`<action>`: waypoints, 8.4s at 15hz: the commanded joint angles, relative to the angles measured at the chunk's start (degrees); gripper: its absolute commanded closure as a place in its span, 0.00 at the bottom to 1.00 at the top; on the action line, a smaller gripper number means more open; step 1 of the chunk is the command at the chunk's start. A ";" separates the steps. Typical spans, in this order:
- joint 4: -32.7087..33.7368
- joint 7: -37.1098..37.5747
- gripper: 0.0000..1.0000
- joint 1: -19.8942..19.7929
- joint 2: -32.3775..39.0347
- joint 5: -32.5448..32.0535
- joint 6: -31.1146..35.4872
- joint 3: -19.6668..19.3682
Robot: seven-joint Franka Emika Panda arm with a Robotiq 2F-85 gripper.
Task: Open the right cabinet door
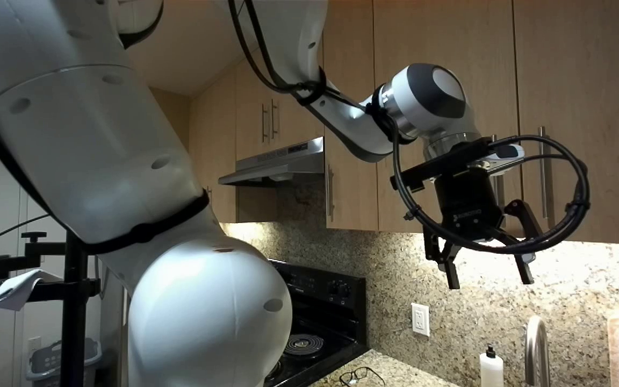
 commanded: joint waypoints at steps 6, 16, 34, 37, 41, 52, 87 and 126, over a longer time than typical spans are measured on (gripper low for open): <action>4.46 2.66 0.00 2.80 -0.29 -0.77 0.66 1.70; 23.90 23.43 0.00 1.42 6.01 -2.83 9.37 8.14; 28.46 44.47 0.00 -1.22 16.92 -12.39 20.09 9.13; 31.52 48.83 0.00 -1.40 20.23 -17.44 19.97 8.65; 31.96 45.69 0.00 1.27 21.24 -14.04 18.62 6.26; 36.76 67.09 0.00 3.12 26.79 -36.94 17.18 6.60; 25.56 87.52 0.00 4.19 20.42 -52.99 27.96 -1.90; 3.61 56.50 0.00 1.82 -1.44 -39.33 49.91 -23.61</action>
